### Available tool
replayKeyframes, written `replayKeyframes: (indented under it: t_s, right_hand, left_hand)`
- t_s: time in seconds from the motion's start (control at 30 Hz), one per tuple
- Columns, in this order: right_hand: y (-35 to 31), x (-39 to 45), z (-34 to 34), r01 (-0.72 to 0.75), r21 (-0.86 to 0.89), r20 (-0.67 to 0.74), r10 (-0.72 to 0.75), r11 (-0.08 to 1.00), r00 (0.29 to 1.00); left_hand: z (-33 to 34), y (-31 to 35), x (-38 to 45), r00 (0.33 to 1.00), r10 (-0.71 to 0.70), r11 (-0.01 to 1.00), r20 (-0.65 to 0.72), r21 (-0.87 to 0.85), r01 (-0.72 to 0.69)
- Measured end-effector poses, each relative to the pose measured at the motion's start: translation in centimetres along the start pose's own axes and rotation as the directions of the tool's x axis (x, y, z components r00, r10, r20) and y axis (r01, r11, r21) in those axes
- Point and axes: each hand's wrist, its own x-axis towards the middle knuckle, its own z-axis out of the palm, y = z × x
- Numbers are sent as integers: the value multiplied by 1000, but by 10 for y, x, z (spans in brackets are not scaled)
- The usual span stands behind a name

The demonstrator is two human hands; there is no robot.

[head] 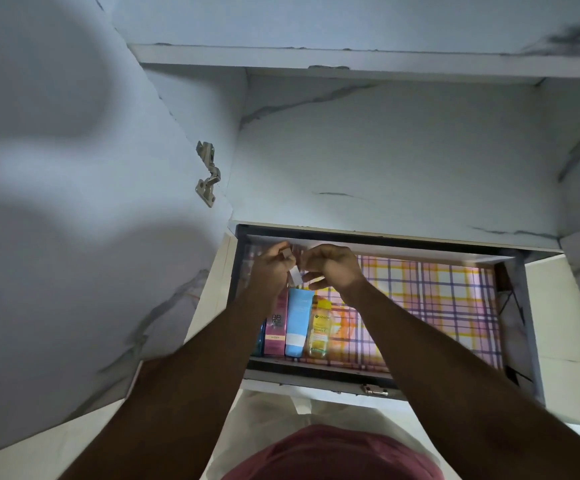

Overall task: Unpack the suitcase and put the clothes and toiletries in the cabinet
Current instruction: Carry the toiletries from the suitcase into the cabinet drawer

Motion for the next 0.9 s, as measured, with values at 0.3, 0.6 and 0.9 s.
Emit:
replayKeyframes:
  t_s: [0.3,0.6,0.9]
  right_hand:
    - [10,-1,-4,-25,-130,-12,24,991,1000]
    - [23,20,-1,-196,-67,-385,156,978,910]
    - [16,29,14,-341,296,-311,427,892,849]
  left_hand:
    - [19,-2,3,999,28,998,-29,57,-27]
    - [11,-8,-5,975,220,909,-23,369,-196]
    - [10,-30,5,944,328,792,39,534,-297]
